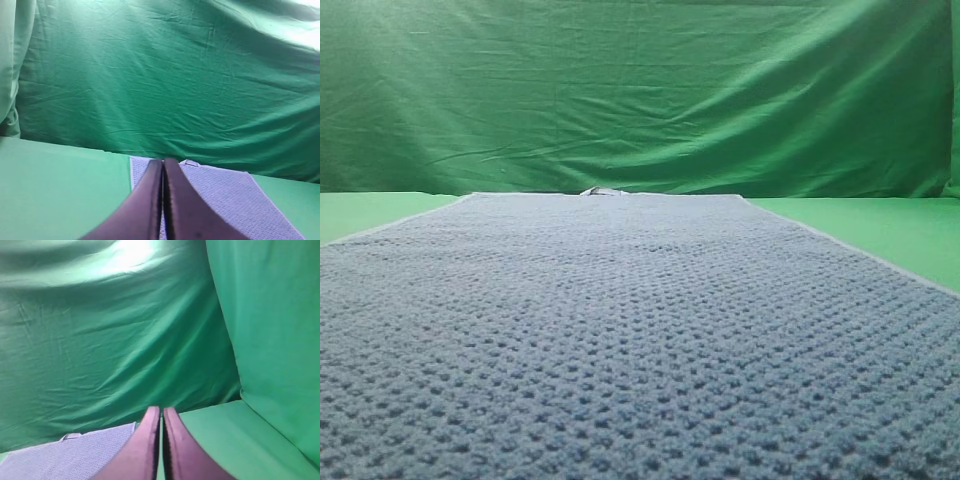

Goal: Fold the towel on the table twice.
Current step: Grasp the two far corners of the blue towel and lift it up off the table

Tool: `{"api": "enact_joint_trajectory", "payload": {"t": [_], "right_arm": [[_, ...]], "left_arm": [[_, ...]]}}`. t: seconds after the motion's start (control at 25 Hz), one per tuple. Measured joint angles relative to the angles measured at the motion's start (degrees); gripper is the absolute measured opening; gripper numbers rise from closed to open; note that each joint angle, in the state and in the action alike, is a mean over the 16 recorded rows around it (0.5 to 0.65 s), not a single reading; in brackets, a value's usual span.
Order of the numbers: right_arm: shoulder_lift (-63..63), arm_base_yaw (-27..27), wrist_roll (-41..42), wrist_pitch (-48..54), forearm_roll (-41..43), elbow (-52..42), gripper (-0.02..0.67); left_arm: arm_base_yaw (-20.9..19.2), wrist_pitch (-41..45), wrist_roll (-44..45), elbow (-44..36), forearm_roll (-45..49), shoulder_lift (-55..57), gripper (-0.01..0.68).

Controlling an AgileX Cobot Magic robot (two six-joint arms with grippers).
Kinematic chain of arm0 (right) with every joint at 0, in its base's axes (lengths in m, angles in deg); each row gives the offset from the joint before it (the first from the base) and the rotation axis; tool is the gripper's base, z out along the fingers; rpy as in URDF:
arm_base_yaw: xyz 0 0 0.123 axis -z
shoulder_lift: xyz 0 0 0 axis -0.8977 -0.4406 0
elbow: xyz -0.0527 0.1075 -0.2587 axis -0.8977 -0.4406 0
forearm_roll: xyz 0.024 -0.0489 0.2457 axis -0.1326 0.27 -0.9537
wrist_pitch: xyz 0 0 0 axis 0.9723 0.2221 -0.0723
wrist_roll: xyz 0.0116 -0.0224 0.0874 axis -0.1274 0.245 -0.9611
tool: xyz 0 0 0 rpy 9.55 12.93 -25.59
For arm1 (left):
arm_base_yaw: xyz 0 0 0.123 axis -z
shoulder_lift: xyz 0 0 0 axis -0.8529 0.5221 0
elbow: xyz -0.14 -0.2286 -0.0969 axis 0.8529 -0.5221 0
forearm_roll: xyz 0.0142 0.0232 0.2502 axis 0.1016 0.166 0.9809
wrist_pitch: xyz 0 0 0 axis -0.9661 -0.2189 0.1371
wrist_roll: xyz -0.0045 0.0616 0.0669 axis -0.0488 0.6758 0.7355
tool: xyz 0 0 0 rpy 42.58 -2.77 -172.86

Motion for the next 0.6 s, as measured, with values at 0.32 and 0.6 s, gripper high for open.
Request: {"api": "enact_joint_trajectory", "payload": {"t": [0.32,0.6], "right_arm": [[-10.75,-0.30,2.38,11.98,1.10,8.69,0.000],[-27.33,-2.94,3.91,25.05,3.84,19.78,0.000]], "left_arm": [[1.03,9.57,0.18,4.86,-0.05,8.81,0.000],[2.31,21.07,1.28,12.92,-0.09,22.88,0.000]]}}
